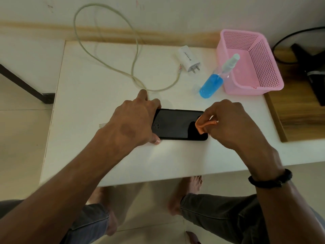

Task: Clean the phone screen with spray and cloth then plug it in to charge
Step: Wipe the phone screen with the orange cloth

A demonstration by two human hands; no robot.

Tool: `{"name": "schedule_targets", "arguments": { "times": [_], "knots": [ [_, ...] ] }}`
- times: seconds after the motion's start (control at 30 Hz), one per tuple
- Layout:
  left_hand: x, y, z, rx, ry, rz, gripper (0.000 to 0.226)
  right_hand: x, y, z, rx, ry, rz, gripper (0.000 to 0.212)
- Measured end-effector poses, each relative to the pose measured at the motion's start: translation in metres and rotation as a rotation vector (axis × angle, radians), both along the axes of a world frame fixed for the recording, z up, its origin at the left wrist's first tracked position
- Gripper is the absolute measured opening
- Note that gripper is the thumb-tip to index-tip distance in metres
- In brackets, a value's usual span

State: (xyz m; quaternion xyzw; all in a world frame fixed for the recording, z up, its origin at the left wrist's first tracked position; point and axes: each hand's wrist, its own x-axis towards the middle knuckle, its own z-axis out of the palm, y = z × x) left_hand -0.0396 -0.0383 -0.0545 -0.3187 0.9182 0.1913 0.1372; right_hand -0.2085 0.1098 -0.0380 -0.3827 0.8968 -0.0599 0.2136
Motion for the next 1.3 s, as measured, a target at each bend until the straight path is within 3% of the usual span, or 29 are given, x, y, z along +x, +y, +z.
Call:
{"name": "schedule_targets", "arguments": {
  "times": [0.3,0.43,0.7,0.87,1.0,1.07,1.3],
  "knots": [
    [-0.001,0.002,0.000,0.011,-0.001,0.027,0.078,0.017,-0.018,-0.013,-0.205,0.084,-0.052,0.030],
    [-0.001,0.004,-0.001,0.014,0.008,0.045,0.078,0.022,-0.018,-0.007,-0.184,0.026,0.104,0.016],
    [-0.002,0.003,-0.003,0.009,0.010,0.048,0.079,0.020,-0.012,0.007,0.024,-0.150,0.307,0.020],
    [-0.001,0.001,-0.005,0.026,0.033,0.032,0.078,0.008,-0.001,0.007,0.013,-0.186,0.150,0.022],
    [0.000,0.000,-0.005,0.039,0.040,0.017,0.079,-0.002,0.002,0.003,-0.087,-0.079,-0.030,0.012],
    [0.000,0.000,-0.005,0.040,0.034,0.018,0.079,-0.001,-0.003,0.000,-0.111,-0.007,-0.033,0.007],
    [-0.002,0.001,-0.005,0.031,0.030,0.024,0.076,0.017,-0.020,-0.011,-0.179,0.048,-0.031,0.023]
  ]
}}
